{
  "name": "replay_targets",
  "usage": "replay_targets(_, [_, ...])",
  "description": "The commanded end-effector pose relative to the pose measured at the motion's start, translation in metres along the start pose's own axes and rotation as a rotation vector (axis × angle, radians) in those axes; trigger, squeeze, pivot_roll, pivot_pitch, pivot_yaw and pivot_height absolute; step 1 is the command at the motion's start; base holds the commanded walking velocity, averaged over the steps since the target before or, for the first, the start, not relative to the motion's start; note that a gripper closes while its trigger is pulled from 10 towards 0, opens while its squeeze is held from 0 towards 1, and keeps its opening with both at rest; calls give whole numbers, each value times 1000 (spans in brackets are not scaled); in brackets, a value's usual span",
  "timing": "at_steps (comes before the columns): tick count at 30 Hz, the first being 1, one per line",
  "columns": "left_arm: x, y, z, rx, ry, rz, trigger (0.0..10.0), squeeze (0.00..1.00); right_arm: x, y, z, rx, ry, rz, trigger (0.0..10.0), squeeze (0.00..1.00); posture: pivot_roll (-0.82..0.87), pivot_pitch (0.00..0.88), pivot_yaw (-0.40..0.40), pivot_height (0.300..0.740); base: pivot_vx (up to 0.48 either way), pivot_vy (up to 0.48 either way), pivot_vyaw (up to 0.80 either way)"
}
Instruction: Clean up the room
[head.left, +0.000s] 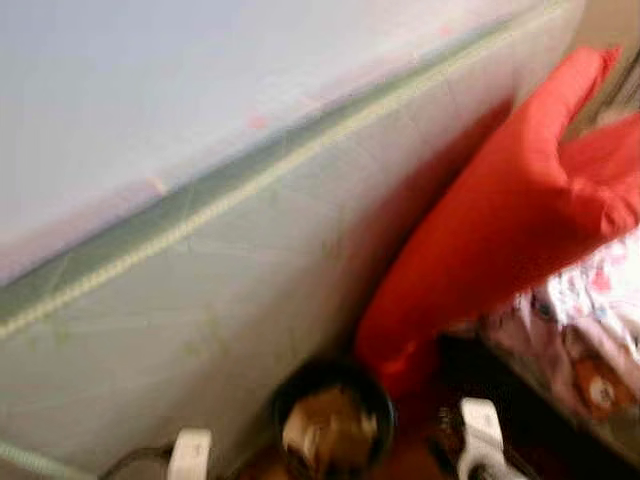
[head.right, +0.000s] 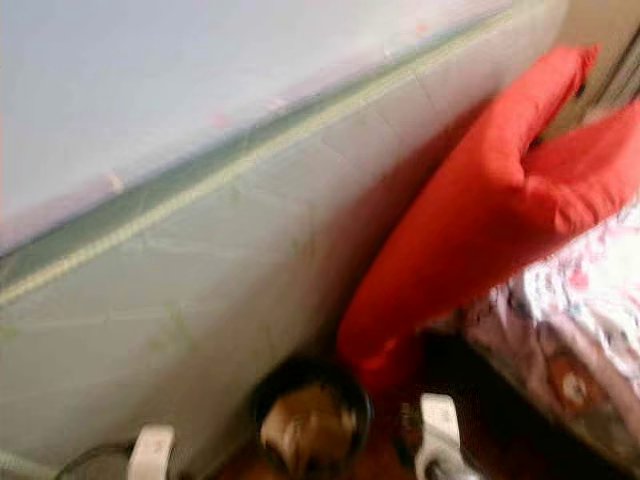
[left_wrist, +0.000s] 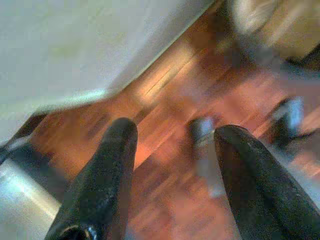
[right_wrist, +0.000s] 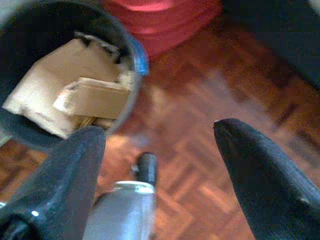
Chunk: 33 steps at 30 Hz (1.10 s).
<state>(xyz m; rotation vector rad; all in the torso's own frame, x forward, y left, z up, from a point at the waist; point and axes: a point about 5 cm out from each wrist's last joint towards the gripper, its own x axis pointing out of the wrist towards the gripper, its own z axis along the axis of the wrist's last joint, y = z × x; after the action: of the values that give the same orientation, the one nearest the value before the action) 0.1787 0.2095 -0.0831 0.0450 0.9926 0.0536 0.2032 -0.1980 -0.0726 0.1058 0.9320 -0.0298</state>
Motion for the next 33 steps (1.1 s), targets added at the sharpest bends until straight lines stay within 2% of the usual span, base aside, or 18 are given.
replay_targets(1, [-3,8,-14,-15,46,20,10000,0,1,6,0,15,-1,10,10000,0,-6,33,2,740,0,0,-719])
replay_targets(4, [-3,8,-13,-3,44,13,10000,0,1,6,0,29,-9,5,10000,0,-7,36,2,740,0,0,-717])
replay_targets(9, [-2,7,-12,10,42,8,10000,0,1,6,0,55,-24,-1,10000,0,-8,38,2,740,0,-58,0])
replay_targets(26, [-4,7,-18,14,51,3,10000,0,1,4,-1,59,-21,-26,10000,0,-8,24,2,740,0,-430,0])
replay_targets(33, [-4,8,-18,16,51,3,10000,0,0,4,-2,54,-16,-20,10000,0,-4,19,1,740,0,-432,-724])
